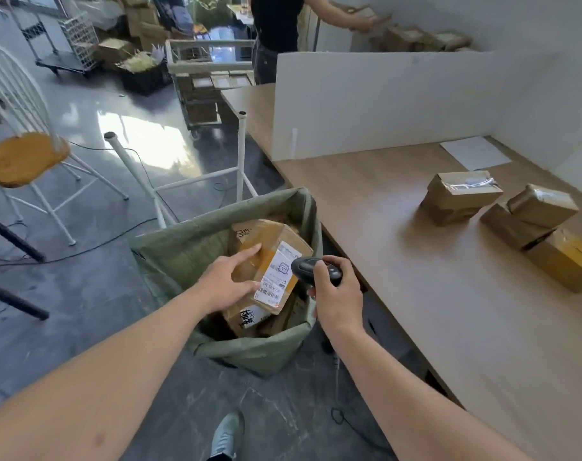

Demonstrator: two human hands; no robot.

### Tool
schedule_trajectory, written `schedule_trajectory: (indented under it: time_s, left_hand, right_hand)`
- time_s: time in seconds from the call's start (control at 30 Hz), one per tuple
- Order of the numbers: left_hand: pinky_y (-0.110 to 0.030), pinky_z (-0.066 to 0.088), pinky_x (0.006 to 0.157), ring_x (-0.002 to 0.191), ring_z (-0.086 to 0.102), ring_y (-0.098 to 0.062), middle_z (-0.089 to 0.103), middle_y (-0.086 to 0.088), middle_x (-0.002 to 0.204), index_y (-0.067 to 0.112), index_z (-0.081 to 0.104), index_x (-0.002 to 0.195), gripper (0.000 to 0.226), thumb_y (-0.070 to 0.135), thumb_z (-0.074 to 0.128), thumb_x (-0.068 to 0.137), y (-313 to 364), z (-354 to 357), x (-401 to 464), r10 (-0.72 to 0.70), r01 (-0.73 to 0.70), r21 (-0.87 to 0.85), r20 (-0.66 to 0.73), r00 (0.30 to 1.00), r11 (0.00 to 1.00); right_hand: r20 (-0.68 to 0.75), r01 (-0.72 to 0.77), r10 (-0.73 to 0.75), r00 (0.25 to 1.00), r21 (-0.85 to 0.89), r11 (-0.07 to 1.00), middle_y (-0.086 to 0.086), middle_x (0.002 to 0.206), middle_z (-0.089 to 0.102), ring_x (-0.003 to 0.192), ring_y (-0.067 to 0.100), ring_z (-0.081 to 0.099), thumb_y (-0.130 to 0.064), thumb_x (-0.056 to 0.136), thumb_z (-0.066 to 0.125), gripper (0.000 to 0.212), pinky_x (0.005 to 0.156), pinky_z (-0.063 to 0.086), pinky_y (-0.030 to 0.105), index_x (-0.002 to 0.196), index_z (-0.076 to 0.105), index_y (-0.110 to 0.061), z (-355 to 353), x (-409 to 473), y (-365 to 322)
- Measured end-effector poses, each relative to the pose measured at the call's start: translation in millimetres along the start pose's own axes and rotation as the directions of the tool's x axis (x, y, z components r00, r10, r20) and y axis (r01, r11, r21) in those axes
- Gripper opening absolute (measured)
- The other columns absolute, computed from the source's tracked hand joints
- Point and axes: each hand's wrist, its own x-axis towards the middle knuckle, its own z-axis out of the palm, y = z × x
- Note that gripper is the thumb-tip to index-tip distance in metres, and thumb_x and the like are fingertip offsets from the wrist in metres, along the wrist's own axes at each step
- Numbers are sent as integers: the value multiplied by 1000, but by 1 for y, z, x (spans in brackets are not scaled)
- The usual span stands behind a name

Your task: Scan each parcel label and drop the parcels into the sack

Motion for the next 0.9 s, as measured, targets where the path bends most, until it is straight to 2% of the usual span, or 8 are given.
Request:
schedule_trajectory:
  time_s: [0.1,0.2,0.33,0.5,0.57,0.67,0.77,0.9]
  left_hand:
    - [-42,44,112,128,50,-20,46,3,138,72,29,148,83,48,80,87,-24,-6,25,5,-11,63,85,996,998]
    - [-41,46,109,127,51,-20,45,4,137,71,28,150,84,53,79,86,-44,-5,49,6,-30,136,168,986,990]
    - [-40,52,101,121,54,-19,46,5,135,64,26,154,87,73,71,81,-49,8,70,23,-96,287,247,969,953]
    - [-43,51,97,120,56,-24,50,-1,134,60,19,157,96,92,56,74,-38,33,86,47,-149,356,280,959,922]
    - [-45,49,100,124,55,-26,52,-1,136,58,22,158,94,91,56,76,-29,37,90,80,-168,318,273,959,933]
    - [-46,45,106,131,52,-28,54,-2,141,54,27,158,90,85,59,80,-21,43,95,100,-166,240,265,959,956]
    - [-47,45,109,135,51,-32,52,-7,150,52,23,160,89,82,56,82,-19,51,104,9,-87,289,260,966,953]
    - [-44,44,114,140,50,-33,51,-9,157,33,32,164,77,63,53,97,-18,62,107,-57,-48,331,298,953,942]
  right_hand:
    - [-63,-55,54,997,-23,998,-6,111,71,98,22,75,-46,105,63,17,84,67,55,122,61,-43,32,12,4]
    - [-121,-96,91,988,-39,995,-8,110,71,96,20,75,-49,104,63,14,82,66,56,118,60,-47,54,19,10]
    - [-184,-150,138,973,-56,987,-8,111,71,96,19,75,-48,104,62,18,80,67,54,122,60,-45,63,24,23]
    - [-297,-200,178,938,-45,979,-9,111,70,98,20,75,-45,105,62,15,80,67,53,120,60,-44,54,26,36]
    - [-331,-217,193,924,-37,975,-10,110,70,98,20,75,-47,104,62,13,79,67,52,117,60,-46,47,28,40]
    - [-353,-237,212,911,-28,971,-2,111,74,95,22,76,-48,104,61,16,75,68,49,120,59,-46,38,29,43]
    - [-373,-242,216,903,-23,970,-5,110,74,95,20,76,-49,103,61,16,77,67,53,118,59,-48,31,30,47]
    - [-376,-250,225,899,-18,968,-11,106,72,92,19,76,-49,102,61,12,77,66,57,112,58,-53,26,33,52]
